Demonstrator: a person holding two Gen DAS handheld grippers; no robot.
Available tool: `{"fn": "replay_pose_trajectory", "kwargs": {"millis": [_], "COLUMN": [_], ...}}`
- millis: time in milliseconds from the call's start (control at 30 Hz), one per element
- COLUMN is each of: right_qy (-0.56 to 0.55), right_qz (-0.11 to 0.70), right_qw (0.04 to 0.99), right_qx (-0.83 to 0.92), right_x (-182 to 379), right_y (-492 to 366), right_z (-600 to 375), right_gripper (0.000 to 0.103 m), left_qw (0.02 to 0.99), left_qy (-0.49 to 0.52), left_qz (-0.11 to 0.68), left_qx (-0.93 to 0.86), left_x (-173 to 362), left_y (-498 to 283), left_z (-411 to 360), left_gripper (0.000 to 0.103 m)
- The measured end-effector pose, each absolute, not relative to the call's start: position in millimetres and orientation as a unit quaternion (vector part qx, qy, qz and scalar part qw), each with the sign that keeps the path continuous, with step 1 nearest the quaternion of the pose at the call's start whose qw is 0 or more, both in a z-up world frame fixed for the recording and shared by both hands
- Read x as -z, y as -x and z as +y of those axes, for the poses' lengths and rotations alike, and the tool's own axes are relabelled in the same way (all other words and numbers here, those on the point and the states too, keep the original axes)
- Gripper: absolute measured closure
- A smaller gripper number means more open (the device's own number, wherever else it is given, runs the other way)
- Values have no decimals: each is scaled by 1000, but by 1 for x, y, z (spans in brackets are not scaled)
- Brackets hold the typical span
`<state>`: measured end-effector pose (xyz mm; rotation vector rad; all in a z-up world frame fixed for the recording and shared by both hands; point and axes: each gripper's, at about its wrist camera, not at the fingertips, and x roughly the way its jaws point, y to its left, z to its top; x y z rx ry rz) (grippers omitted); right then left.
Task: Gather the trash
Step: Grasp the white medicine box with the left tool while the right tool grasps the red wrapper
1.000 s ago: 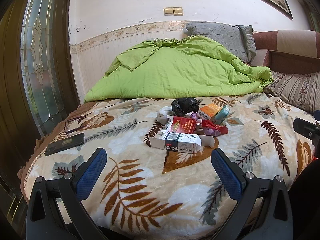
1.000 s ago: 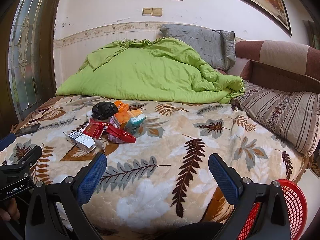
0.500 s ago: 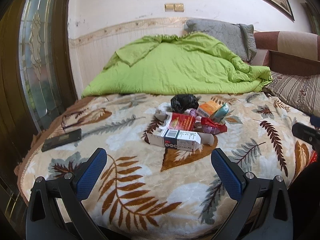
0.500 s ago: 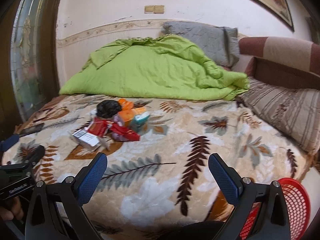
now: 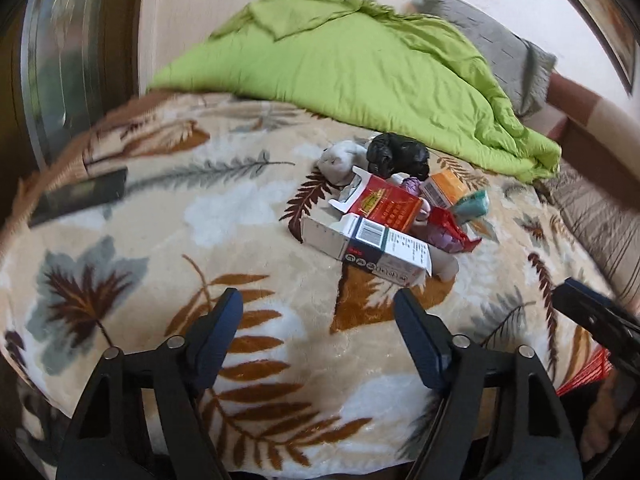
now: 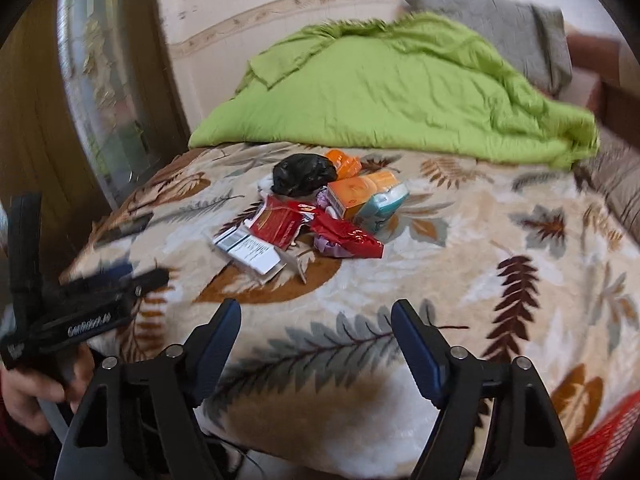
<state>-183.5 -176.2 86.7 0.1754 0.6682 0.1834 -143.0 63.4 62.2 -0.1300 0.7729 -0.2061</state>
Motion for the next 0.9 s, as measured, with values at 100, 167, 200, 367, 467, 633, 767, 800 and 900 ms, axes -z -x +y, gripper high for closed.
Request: {"fn": "replay_pose_trajectory", "kwargs": {"millis": [100,167,200,367,467,633,767,800,900], "right_qy": [-137,-161,-168,-206,-209,-205,-212,-215,-220], "right_qz": [338,337,336,337,328,320,317,316,317], "right_qw": [928,926,925,918,920,924,923,922,921], "right_qx": [-73,-55,-47,-40,-41,-44,-51,-53,-58], "right_x": [-83,-81,-79,-75,-77,-77,-77,-77,-76], "right_y": [161,152,150,151,157,160,161,162,162], "right_z": [-195,-209,-213,-229,-234,-238,-242,-243,-245], "right_gripper": [26,26,26,26,26,26,26,26,26], "left_qw": [906,893,886,849,834,823,838,841,846], "left_qy": [102,136,154,220,237,190,144,131,115], "left_qz": [395,412,422,471,493,534,524,522,514], "left_qx": [111,117,118,100,73,42,46,51,82], "left_x": [-62,-62,-61,-57,-51,-34,-28,-27,-27], "left_y": [127,113,106,68,49,29,27,29,37], "left_z": [66,65,64,49,35,6,0,2,15], "left_gripper": [39,40,40,40,40,40,49,56,60]}}
